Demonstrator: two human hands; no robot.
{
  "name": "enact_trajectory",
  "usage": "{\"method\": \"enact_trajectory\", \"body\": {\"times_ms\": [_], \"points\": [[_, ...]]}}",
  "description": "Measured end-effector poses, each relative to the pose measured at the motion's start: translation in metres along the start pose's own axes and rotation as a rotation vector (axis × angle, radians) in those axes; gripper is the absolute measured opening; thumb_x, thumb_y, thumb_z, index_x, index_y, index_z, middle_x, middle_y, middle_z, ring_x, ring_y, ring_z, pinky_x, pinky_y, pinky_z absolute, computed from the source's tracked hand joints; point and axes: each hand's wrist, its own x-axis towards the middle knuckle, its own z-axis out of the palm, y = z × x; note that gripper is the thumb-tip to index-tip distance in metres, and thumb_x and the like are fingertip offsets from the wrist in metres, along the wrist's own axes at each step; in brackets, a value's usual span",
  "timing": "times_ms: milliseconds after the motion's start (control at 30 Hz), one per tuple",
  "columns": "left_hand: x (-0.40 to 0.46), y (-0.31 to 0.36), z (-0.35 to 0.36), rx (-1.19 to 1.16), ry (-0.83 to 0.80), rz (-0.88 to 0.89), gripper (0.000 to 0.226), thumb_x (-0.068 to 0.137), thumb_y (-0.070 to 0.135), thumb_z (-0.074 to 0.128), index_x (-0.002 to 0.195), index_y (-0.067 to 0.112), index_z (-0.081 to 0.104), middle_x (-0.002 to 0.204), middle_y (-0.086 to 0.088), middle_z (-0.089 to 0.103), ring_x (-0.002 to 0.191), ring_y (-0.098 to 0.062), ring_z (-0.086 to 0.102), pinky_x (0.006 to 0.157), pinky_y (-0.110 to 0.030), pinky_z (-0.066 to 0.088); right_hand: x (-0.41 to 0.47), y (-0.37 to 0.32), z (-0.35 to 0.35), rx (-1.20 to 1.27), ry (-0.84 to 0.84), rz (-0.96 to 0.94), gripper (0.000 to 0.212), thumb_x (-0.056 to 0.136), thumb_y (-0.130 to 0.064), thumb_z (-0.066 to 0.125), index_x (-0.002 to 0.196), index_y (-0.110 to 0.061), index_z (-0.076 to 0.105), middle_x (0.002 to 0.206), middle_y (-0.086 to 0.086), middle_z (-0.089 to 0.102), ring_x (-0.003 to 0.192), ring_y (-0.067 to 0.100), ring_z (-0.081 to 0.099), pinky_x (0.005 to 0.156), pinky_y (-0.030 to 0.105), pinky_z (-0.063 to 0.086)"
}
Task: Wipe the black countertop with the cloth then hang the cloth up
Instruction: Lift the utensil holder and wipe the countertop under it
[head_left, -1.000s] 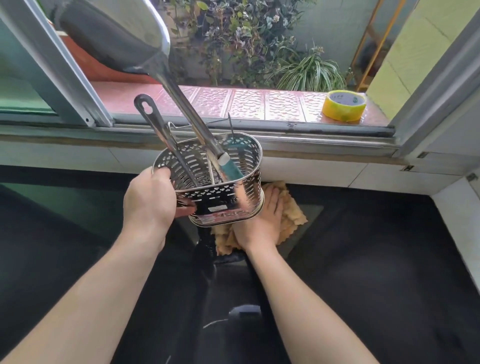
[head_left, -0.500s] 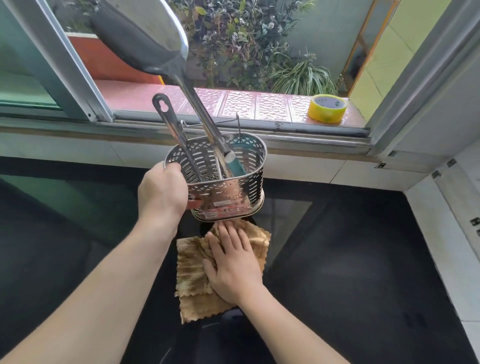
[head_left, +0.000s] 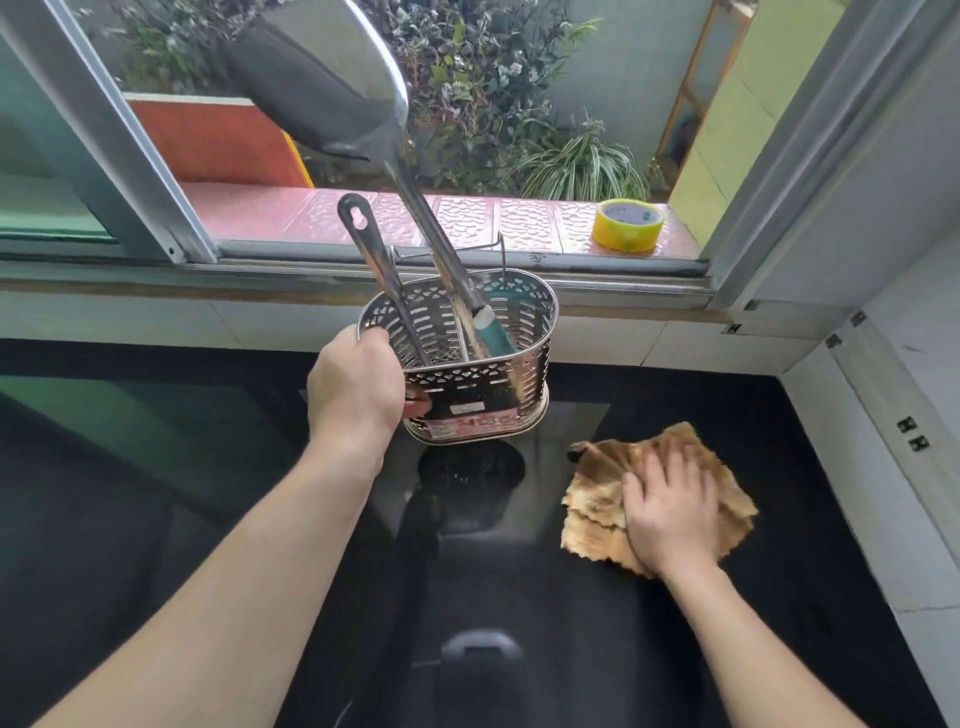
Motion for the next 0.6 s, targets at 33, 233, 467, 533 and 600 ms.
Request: {"method": "enact_trajectory", "body": {"times_ms": [33,233,467,533,600], "points": [[0.001,0.000,-0.001,0.009,-0.003,0.004,0.033,0.084,0.036,0.040,0.076,0.024,0.070,0.084,-0.003,0.072,0.073,-0.031,0.074,0.076,-0.055,0.063,0.009,-0.002,-0.001,0.007,0.027,0.061,0.063,0.102,-0.049,0.019,0.159,-0.022,0.024,0.169,0.009,0.012,0.156,0.026,0.004,0.125,0.046,0.000],[0.019,-0.004,-0.020,0.030,0.017,0.002,0.032,0.083,0.036,0.040,0.078,0.020,0.067,0.084,-0.005,0.071,0.076,-0.036,0.074,0.080,-0.057,0.061,0.060,-0.066,-0.001,0.058,0.006,0.258,0.067,0.102,-0.049,0.014,0.161,-0.018,0.013,0.169,0.018,0.004,0.155,0.034,0.000,0.125,0.049,-0.002],[0.042,-0.009,-0.044,0.037,0.028,0.020,0.033,0.083,0.037,0.040,0.078,0.023,0.070,0.089,-0.006,0.074,0.080,-0.035,0.074,0.079,-0.055,0.062,0.071,-0.175,0.006,0.163,-0.005,0.088,0.069,0.101,-0.049,0.015,0.161,-0.016,0.014,0.168,0.020,0.004,0.155,0.036,0.002,0.125,0.051,0.001],[0.047,-0.010,-0.050,0.035,0.037,0.026,0.033,0.084,0.035,0.040,0.077,0.026,0.070,0.086,-0.005,0.074,0.072,-0.031,0.075,0.075,-0.053,0.063,0.061,-0.210,0.012,0.182,-0.026,0.016,0.077,0.095,-0.054,0.016,0.161,-0.016,0.009,0.168,0.020,0.001,0.155,0.036,-0.001,0.125,0.051,0.000],[0.051,-0.012,-0.056,0.045,0.048,0.030,0.032,0.085,0.036,0.040,0.076,0.024,0.069,0.085,-0.004,0.074,0.073,-0.032,0.075,0.075,-0.054,0.063,0.037,-0.243,0.019,0.274,-0.035,-0.047,0.091,0.084,-0.066,0.033,0.161,-0.023,0.010,0.168,0.017,0.008,0.155,0.035,0.006,0.125,0.049,0.005]]}}
